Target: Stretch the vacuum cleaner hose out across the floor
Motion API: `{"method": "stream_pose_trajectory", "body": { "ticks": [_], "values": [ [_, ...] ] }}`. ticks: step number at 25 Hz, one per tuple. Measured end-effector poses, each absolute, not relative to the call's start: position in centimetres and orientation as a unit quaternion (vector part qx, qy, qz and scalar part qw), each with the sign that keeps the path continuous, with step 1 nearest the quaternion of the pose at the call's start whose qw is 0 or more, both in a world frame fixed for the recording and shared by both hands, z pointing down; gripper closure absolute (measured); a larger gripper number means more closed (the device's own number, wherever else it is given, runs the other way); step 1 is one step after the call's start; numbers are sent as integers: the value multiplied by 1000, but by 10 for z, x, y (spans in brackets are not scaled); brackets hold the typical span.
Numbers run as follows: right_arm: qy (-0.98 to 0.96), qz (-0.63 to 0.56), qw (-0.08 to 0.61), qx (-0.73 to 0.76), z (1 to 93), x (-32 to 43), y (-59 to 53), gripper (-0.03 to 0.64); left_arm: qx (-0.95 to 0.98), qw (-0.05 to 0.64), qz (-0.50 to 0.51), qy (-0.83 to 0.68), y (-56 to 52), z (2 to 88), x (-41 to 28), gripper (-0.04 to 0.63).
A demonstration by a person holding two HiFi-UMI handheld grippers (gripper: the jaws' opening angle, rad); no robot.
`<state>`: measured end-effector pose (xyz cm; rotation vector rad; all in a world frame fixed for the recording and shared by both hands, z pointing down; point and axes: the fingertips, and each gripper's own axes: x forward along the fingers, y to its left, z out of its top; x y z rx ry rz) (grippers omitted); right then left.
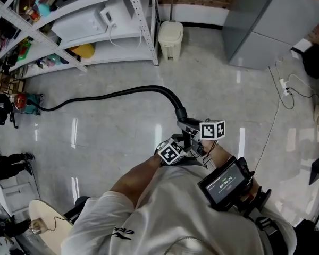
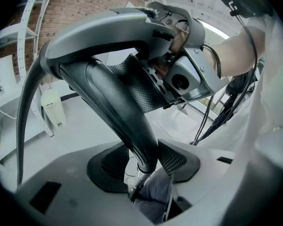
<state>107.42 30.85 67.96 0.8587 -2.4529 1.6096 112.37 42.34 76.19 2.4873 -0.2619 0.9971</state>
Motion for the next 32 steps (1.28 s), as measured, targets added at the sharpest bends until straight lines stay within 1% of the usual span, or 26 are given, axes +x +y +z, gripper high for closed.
{"method": "stream_pose_trajectory", "body": {
  "ticks": [32],
  "values": [
    [-807,515,44,285,672,1074,310,442,901,217,368,-76,425,749,1126,419]
  ]
}}
